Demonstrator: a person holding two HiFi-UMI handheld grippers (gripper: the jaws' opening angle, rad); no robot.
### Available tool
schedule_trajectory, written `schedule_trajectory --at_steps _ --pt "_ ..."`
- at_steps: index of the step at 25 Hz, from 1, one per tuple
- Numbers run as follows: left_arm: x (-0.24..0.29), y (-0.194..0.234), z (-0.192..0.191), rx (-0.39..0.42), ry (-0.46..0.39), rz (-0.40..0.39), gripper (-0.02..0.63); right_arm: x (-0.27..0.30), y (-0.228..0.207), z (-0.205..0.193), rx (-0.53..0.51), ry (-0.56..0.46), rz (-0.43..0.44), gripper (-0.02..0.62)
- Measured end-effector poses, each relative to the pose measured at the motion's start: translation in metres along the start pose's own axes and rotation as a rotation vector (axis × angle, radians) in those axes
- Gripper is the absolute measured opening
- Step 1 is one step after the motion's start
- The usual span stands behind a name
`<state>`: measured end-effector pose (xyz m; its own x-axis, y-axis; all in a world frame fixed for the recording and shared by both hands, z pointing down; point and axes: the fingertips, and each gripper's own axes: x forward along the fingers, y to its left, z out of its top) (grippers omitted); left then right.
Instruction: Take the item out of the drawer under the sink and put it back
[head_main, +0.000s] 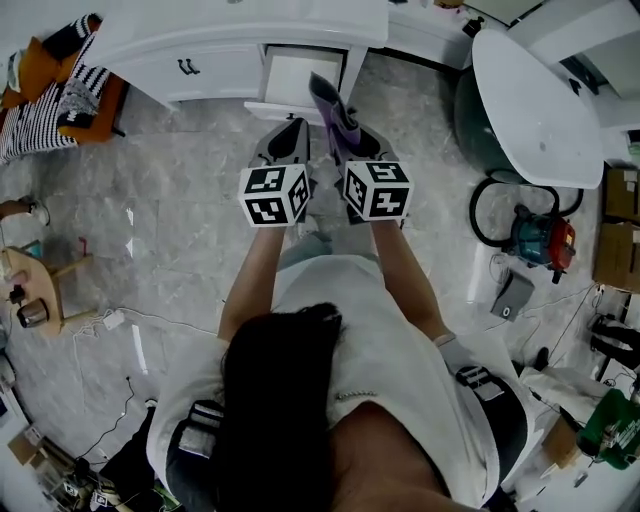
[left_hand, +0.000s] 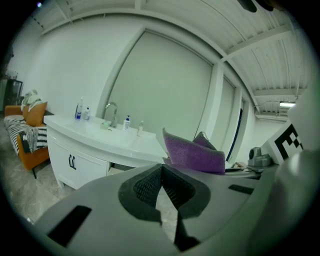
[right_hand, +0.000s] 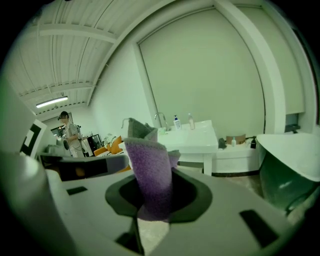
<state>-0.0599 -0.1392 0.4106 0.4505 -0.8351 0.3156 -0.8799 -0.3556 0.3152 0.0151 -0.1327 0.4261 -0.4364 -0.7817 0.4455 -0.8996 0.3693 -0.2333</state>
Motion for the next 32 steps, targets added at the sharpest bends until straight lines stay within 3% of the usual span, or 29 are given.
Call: schedule_trajectory --at_steps 32 --pt "0.031 0.045 0.01 0.016 0.017 0.004 0.004 0.049 -0.001 0.018 0.005 -0.03 -0.013 0.112"
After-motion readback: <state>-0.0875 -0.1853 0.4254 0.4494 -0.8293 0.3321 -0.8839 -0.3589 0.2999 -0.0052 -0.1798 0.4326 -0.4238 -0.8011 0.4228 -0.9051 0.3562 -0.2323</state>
